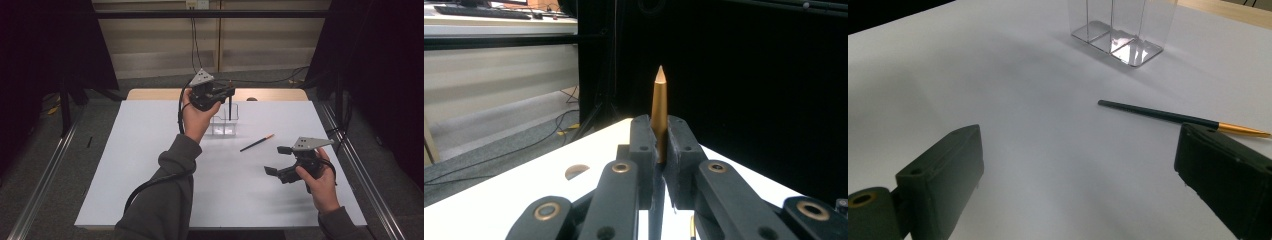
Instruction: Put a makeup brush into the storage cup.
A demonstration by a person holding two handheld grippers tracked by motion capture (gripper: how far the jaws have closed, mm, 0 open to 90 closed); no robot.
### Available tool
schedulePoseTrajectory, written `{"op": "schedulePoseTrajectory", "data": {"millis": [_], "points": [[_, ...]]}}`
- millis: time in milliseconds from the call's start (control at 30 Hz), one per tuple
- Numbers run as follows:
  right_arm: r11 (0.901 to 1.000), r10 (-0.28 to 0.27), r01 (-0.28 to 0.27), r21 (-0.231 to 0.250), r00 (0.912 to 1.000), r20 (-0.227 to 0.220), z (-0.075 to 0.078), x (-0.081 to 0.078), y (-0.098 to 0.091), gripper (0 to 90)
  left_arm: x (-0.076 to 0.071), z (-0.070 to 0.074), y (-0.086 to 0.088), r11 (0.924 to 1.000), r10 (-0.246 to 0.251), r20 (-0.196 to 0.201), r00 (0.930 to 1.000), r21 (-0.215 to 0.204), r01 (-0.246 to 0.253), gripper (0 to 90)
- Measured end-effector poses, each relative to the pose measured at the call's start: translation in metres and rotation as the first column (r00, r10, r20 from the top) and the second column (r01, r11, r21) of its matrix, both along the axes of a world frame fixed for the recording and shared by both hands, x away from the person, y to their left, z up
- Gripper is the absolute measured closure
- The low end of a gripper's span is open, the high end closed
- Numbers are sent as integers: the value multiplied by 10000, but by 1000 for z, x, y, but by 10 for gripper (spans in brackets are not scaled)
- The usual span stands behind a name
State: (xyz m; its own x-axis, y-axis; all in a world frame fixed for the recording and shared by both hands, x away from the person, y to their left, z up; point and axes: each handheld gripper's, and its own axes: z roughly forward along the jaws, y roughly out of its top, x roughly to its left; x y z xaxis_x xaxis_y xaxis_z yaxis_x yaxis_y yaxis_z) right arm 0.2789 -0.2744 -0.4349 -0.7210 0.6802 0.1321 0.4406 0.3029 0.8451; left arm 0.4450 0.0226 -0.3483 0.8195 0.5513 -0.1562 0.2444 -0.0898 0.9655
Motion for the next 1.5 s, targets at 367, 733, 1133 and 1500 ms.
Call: {"op": "schedulePoseTrajectory", "data": {"millis": [367, 733, 1133, 1500], "points": [[10000, 24, -24, 19, 10000, 17, 0, 0, -1, 52, 7, -2, -2, 9999, 107, -19, 9999, -103, -107, 835], [10000, 28, -28, 17, 10000, 20, 1, 0, -1, 53, 12, -7, -3, 9999, 121, 12, 9999, -34, -121, 834], [10000, 28, -28, 32, 10000, 36, 1, 0, -2, 54, 18, -8, -2, 9993, 385, -6, 9993, 19, -385, 833], [10000, -33, 33, 48, 10000, 51, 1, 0, -4, 54, 20, -10, -3, 9981, 607, 29, 9981, 59, -608, 834]]}}
